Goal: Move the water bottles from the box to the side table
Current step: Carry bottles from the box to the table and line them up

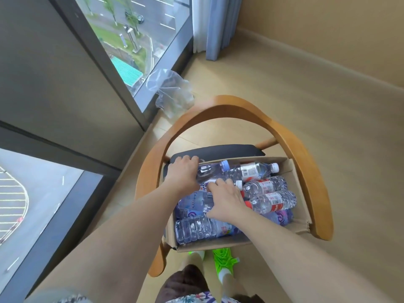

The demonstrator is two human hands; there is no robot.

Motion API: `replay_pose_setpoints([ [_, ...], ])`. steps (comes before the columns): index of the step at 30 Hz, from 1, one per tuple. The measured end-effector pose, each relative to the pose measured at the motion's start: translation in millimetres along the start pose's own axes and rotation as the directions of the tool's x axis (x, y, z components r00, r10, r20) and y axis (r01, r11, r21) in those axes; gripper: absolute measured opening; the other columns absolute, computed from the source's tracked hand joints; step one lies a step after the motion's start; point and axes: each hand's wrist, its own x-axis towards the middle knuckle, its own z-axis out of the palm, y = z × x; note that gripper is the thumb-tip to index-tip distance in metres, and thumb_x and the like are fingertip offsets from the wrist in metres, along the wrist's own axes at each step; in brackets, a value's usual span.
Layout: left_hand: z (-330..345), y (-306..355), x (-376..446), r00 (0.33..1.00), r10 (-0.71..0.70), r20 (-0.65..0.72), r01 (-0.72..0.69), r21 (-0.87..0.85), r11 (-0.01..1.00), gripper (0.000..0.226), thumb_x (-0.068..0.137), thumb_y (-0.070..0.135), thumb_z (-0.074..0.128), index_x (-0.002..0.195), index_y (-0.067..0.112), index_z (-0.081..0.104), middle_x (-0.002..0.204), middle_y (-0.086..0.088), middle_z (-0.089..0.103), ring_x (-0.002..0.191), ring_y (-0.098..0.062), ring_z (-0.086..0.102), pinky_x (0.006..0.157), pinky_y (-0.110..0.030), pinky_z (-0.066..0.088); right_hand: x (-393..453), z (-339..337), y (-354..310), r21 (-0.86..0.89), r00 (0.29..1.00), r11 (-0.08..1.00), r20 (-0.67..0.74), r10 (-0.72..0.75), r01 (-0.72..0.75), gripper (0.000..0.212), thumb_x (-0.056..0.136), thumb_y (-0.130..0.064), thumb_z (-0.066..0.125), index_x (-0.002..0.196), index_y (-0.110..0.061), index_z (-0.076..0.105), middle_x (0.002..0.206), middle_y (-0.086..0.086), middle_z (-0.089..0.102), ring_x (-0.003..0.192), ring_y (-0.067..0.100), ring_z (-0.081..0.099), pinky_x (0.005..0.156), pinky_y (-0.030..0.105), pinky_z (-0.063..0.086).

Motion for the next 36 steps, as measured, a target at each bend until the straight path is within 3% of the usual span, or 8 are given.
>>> replay_pose_setpoints([
  [5, 6.8, -2.8, -1.4, 1.0, 0.002, -0.006, -0.002, -0.07, 0.998, 0.05, 0.069, 0.034, 0.082, 0.104, 0.018, 0.05, 0.095, -0.001, 0.049, 0.093, -0.023, 0.048, 0.064, -0.032, 0.038, -6.2, -5.8, 5.8, 0.091, 0.999, 0.996, 0.031, -0.017, 0.014, 0.056, 0.067, -0.036, 0.083, 0.111, -0.025, 0.05, 0.101, -0.002, 0.058, 0.099, 0.028, 0.056, 0.068, 0.036, 0.04],
  [10, 0.5, -0.7, -1.1, 0.997, -0.064, 0.04, 0.066, -0.051, 0.997, 0.056, 0.069, 0.043, 0.085, 0.11, 0.019, 0.055, 0.104, -0.006, 0.052, 0.096, -0.024, 0.047, 0.077, -0.035, 0.052, -8.9, -14.2, 15.5, 0.273, 0.991, 0.959, 0.13, 0.039, -0.074, 0.084, 0.059, -0.045, 0.093, 0.133, -0.027, 0.058, 0.131, 0.002, 0.062, 0.112, 0.026, 0.061, 0.084, 0.036, 0.051],
  [14, -11.9, 1.7, -1.6, 0.989, -0.104, 0.106, 0.114, -0.1, 0.988, 0.062, 0.068, 0.042, 0.085, 0.113, 0.021, 0.048, 0.106, -0.004, 0.057, 0.097, -0.027, 0.055, 0.084, -0.047, 0.057, -15.4, -32.3, 19.0, 0.392, 0.988, 0.912, 0.137, 0.069, -0.118, 0.088, 0.056, -0.044, 0.098, 0.134, -0.022, 0.062, 0.138, 0.005, 0.059, 0.121, 0.024, 0.06, 0.098, 0.039, 0.052],
  [20, -53.2, -1.2, -1.6, 0.979, -0.199, 0.052, 0.205, -0.311, 0.928, 0.054, 0.06, 0.051, 0.073, 0.102, 0.023, 0.052, 0.088, 0.002, 0.059, 0.075, -0.013, 0.057, 0.056, -0.03, 0.049, -21.5, -71.8, 16.7, 0.563, 0.992, 0.821, -0.014, 0.125, -0.095, 0.059, 0.054, -0.025, 0.1, 0.102, -0.026, 0.065, 0.107, -0.008, 0.063, 0.103, 0.015, 0.06, 0.074, 0.03, 0.05],
  [24, -93.3, -0.1, -7.7, 0.94, -0.338, 0.043, 0.284, -0.646, 0.709, 0.035, 0.054, 0.048, 0.066, 0.085, 0.032, 0.06, 0.082, 0.002, 0.065, 0.072, -0.018, 0.066, 0.057, -0.028, 0.05, -24.5, -98.2, 17.0, 0.646, 0.986, 0.76, -0.067, 0.151, -0.072, 0.055, 0.053, -0.016, 0.1, 0.094, -0.028, 0.066, 0.106, -0.005, 0.066, 0.099, 0.016, 0.063, 0.075, 0.031, 0.055],
  [29, -137.9, 11.0, -18.2, 0.931, -0.353, 0.095, 0.211, -0.929, 0.305, 0.055, 0.058, 0.033, 0.07, 0.107, 0.012, 0.061, 0.101, -0.013, 0.065, 0.077, -0.028, 0.064, 0.059, -0.033, 0.05, -28.7, -144.2, 17.0, 0.795, 0.979, 0.607, -0.11, 0.172, -0.017, 0.059, 0.05, -0.001, 0.098, 0.098, -0.02, 0.068, 0.105, 0.007, 0.069, 0.096, 0.029, 0.068, 0.083, 0.043, 0.06],
  [33, -171.4, 20.7, -35.0, 0.903, -0.427, -0.05, 0.095, -0.945, 0.312, 0.06, 0.073, 0.05, 0.087, 0.11, 0.016, 0.054, 0.096, -0.002, 0.064, 0.083, -0.02, 0.065, 0.061, -0.032, 0.047, -33.5, -181.5, 13.3, 0.884, 0.973, 0.453, -0.19, 0.13, 0.112, 0.061, 0.054, -0.001, 0.097, 0.105, -0.015, 0.067, 0.105, 0.007, 0.068, 0.083, 0.02, 0.064, 0.065, 0.03, 0.052],
  [36, -194.7, 24.3, -48.9, 0.85, -0.504, -0.154, 0.005, -0.954, 0.3, 0.054, 0.072, 0.045, 0.089, 0.104, 0.013, 0.059, 0.097, -0.002, 0.067, 0.077, -0.014, 0.066, 0.057, -0.025, 0.048, -34.2, -208.3, 10.8, 0.92, 0.958, 0.326, -0.265, 0.109, 0.218, 0.055, 0.058, 0.003, 0.093, 0.103, -0.008, 0.065, 0.096, 0.013, 0.071, 0.071, 0.02, 0.065, 0.058, 0.027, 0.05],
])
